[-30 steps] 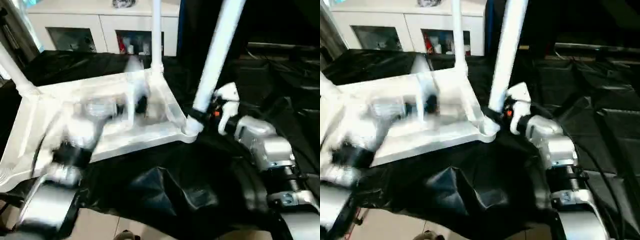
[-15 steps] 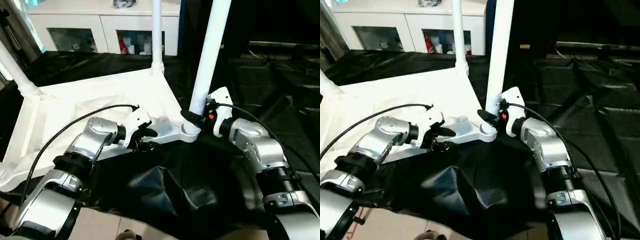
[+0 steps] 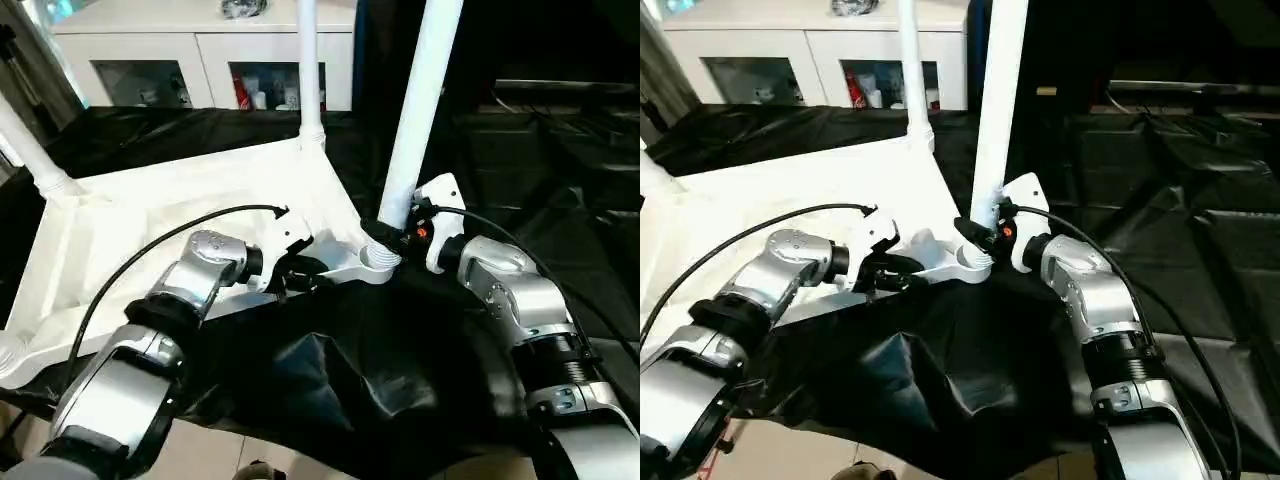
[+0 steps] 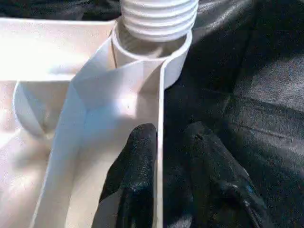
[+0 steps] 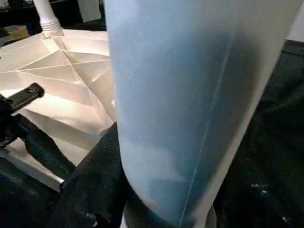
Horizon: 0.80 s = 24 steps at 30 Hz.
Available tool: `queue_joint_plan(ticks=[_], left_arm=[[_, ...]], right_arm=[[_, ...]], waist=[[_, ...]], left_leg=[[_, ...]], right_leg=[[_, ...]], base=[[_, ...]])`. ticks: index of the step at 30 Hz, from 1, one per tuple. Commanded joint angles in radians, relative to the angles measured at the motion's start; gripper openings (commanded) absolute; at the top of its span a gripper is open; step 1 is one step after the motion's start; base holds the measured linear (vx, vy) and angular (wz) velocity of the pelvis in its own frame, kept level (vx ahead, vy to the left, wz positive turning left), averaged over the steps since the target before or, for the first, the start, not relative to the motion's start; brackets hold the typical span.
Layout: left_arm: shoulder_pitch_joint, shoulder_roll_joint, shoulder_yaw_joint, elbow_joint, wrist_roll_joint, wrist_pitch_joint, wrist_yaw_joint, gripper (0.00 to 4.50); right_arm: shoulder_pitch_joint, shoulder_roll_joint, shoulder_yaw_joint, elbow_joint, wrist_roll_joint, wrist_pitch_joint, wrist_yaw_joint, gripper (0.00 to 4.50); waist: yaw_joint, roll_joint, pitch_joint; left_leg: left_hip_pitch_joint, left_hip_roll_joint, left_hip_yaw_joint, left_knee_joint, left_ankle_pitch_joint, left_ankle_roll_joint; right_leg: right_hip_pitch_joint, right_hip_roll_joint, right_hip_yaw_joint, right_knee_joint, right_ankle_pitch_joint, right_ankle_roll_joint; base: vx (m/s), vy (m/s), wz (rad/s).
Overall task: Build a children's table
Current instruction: Insert table leg to table base
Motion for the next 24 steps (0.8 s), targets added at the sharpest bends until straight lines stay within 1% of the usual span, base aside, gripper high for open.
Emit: queue_joint_plan(ticks=[1, 2, 3, 4, 6, 7, 8, 9, 10, 11, 13, 16, 17, 18, 19, 20, 21, 23, 24], left_arm=[[-0.021, -0.001, 0.014, 0.024, 0.022, -0.022, 0.008, 0.84], [-0.023, -0.003, 0.012, 0.032, 0.026, -0.026, 0.008, 0.82], [-0.024, -0.004, 0.012, 0.039, 0.028, -0.03, 0.009, 0.71], [-0.027, -0.004, 0.012, 0.048, 0.03, -0.034, 0.009, 0.44], [-0.028, -0.003, 0.009, 0.057, 0.034, -0.04, 0.008, 0.44], [-0.031, -0.004, 0.012, 0.067, 0.034, -0.046, 0.004, 0.24], [-0.033, -0.004, 0.013, 0.071, 0.033, -0.047, 0.002, 0.24], [-0.034, -0.004, 0.015, 0.074, 0.033, -0.048, 0.0, 0.12], [-0.035, -0.003, 0.017, 0.077, 0.034, -0.052, -0.003, 0.04], [-0.035, -0.003, 0.017, 0.077, 0.034, -0.052, -0.003, 0.04], [-0.034, -0.001, 0.021, 0.081, 0.04, -0.056, -0.009, 0.04], [-0.031, 0.002, 0.019, 0.086, 0.045, -0.063, -0.013, 0.0], [-0.029, 0.003, 0.019, 0.086, 0.046, -0.065, -0.016, 0.0], [-0.022, 0.008, 0.015, 0.081, 0.05, -0.07, -0.019, 0.0], [-0.015, 0.013, 0.009, 0.075, 0.055, -0.075, -0.022, 0.0], [-0.012, 0.016, 0.006, 0.073, 0.059, -0.079, -0.024, 0.0], [-0.002, 0.024, -0.002, 0.063, 0.066, -0.083, -0.036, 0.0], [0.004, 0.029, -0.007, 0.056, 0.07, -0.085, -0.045, 0.0], [0.02, 0.044, -0.017, 0.023, 0.078, -0.084, -0.059, 0.0]], right_arm=[[0.008, 0.001, -0.002, -0.025, -0.001, -0.008, -0.001, 1.9], [0.009, 0.001, -0.002, -0.027, 0.0, -0.007, -0.001, 1.9], [0.009, 0.001, -0.002, -0.029, 0.001, -0.006, -0.001, 1.9], [0.008, 0.002, -0.001, -0.03, 0.001, -0.005, -0.001, 1.9], [0.008, 0.001, -0.001, -0.031, 0.002, -0.003, 0.0, 1.9], [0.008, 0.001, 0.0, -0.032, 0.002, -0.002, 0.001, 1.9], [0.007, 0.002, 0.0, -0.032, 0.002, -0.003, 0.001, 1.9], [0.006, 0.002, 0.0, -0.031, 0.002, -0.002, 0.001, 1.9], [0.004, 0.002, 0.0, -0.029, 0.002, -0.002, 0.003, 1.9], [0.004, 0.002, 0.0, -0.029, 0.002, -0.002, 0.003, 1.9], [0.0, 0.003, 0.002, -0.027, 0.002, -0.001, 0.005, 1.9], [-0.005, 0.005, 0.005, -0.024, 0.003, 0.002, 0.009, 1.9], [-0.009, 0.006, 0.007, -0.022, 0.005, 0.005, 0.015, 1.9], [-0.013, 0.007, 0.011, -0.019, 0.006, 0.009, 0.022, 1.9], [-0.017, 0.007, 0.014, -0.016, 0.007, 0.012, 0.029, 1.9], [-0.019, 0.007, 0.016, -0.013, 0.007, 0.014, 0.034, 1.9], [-0.022, 0.004, 0.02, -0.01, 0.006, 0.016, 0.042, 1.9], [-0.024, 0.003, 0.024, -0.009, 0.005, 0.017, 0.047, 1.9], [-0.024, 0.0, 0.027, -0.013, 0.008, 0.023, 0.057, 1.9]], waist=[[0.001, 0.0, -0.081], [0.001, 0.002, -0.08], [0.0, 0.001, -0.081], [0.001, 0.004, -0.081], [0.0, 0.005, -0.081], [0.0, 0.005, -0.081], [0.0, 0.006, -0.081], [0.0, 0.004, -0.081], [0.0, 0.005, -0.081], [0.0, 0.005, -0.081], [0.001, 0.001, -0.081], [0.0, 0.003, -0.079], [-0.001, -0.005, -0.079], [0.0, -0.001, -0.079], [-0.001, -0.001, -0.08], [-0.002, -0.014, -0.079], [0.0, -0.007, -0.079], [-0.002, -0.006, -0.078], [-0.002, -0.009, -0.079]], left_leg=[[0.015, 0.01, -0.006, -0.054, -0.125, 0.044], [0.014, 0.01, -0.006, -0.053, -0.125, 0.045], [0.015, 0.01, -0.006, -0.053, -0.125, 0.047], [0.015, 0.01, -0.007, -0.053, -0.125, 0.05], [0.015, 0.011, -0.006, -0.053, -0.13, 0.049], [0.015, 0.011, -0.007, -0.053, -0.13, 0.049], [0.015, 0.011, -0.007, -0.054, -0.131, 0.048], [0.016, 0.012, -0.007, -0.054, -0.131, 0.05], [0.015, 0.011, -0.006, -0.053, -0.127, 0.052], [0.014, 0.011, -0.006, -0.054, -0.125, 0.053], [0.014, 0.011, -0.006, -0.053, -0.12, 0.057], [0.014, 0.012, -0.006, -0.054, -0.126, 0.058], [0.014, 0.013, -0.005, -0.055, -0.126, 0.059], [0.014, 0.012, -0.006, -0.055, -0.125, 0.061], [0.014, 0.013, -0.006, -0.054, -0.122, 0.062], [0.013, 0.013, -0.004, -0.055, -0.118, 0.066], [0.013, 0.013, -0.005, -0.054, -0.111, 0.07], [0.012, 0.013, -0.005, -0.055, -0.112, 0.072], [0.013, 0.016, -0.006, -0.056, -0.114, 0.071]], right_leg=[[0.071, -0.047, 0.035, -0.066, 0.123, -0.277], [0.07, -0.047, 0.034, -0.066, 0.122, -0.277], [0.07, -0.046, 0.034, -0.067, 0.121, -0.276], [0.07, -0.047, 0.034, -0.067, 0.117, -0.276], [0.069, -0.047, 0.034, -0.067, 0.108, -0.276], [0.07, -0.047, 0.034, -0.067, 0.109, -0.277], [0.069, -0.047, 0.033, -0.067, 0.107, -0.277], [0.069, -0.047, 0.034, -0.067, 0.105, -0.278], [0.069, -0.047, 0.034, -0.067, 0.106, -0.279], [0.069, -0.047, 0.034, -0.067, 0.107, -0.278], [0.07, -0.048, 0.034, -0.066, 0.105, -0.278], [0.068, -0.049, 0.034, -0.069, 0.087, -0.276], [0.068, -0.048, 0.034, -0.07, 0.084, -0.276], [0.068, -0.049, 0.034, -0.069, 0.08, -0.276], [0.068, -0.049, 0.035, -0.068, 0.082, -0.275], [0.068, -0.048, 0.035, -0.07, 0.085, -0.275], [0.067, -0.049, 0.035, -0.067, 0.081, -0.276], [0.067, -0.05, 0.035, -0.069, 0.071, -0.274], [0.068, -0.052, 0.035, -0.067, 0.063, -0.275]], base=[[0.0, 0.0, 0.0], [0.0, 0.0, 0.0], [0.0, 0.0, 0.0], [0.0, 0.0, 0.0], [0.0, 0.0, 0.0], [0.0, 0.0, 0.0], [0.0, 0.0, 0.0], [0.0, 0.0, 0.0], [0.0, 0.0, 0.0], [0.0, 0.0, 0.0], [0.0, 0.0, 0.0], [0.0, 0.0, 0.0], [0.0, 0.0, 0.0], [0.0, 0.0, 0.0], [0.0, 0.0, 0.0], [0.0, 0.0, 0.0], [0.0, 0.0, 0.0], [0.0, 0.0, 0.0], [0.0, 0.0, 0.0]])
